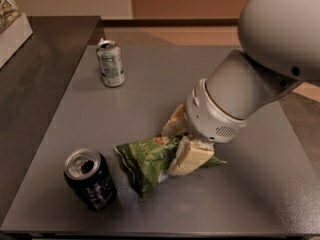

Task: Move green jalapeno chip bag near pepsi can

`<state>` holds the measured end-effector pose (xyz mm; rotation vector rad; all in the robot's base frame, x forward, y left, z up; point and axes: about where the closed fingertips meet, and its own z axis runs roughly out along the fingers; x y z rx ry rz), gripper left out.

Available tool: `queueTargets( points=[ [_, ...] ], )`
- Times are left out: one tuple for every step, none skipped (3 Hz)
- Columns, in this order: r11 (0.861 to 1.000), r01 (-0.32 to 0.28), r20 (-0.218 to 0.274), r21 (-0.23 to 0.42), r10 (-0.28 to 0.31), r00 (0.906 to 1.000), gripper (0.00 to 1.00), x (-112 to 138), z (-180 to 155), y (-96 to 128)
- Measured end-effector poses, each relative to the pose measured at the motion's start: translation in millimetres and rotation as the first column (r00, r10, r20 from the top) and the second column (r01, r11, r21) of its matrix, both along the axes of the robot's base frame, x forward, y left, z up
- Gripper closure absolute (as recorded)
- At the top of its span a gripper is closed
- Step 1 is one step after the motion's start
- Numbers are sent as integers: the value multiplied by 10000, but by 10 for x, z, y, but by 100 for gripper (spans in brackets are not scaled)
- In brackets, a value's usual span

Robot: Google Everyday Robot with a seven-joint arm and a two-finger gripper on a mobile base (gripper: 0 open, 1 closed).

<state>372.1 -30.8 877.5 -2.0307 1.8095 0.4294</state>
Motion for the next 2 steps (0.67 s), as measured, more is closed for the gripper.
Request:
queueTargets(
  points=[
    [10000, -14, 38, -13, 14, 10000, 0, -8, 13, 9],
    [10000, -14, 39, -14, 14, 10000, 0, -8, 14, 9]
  ],
)
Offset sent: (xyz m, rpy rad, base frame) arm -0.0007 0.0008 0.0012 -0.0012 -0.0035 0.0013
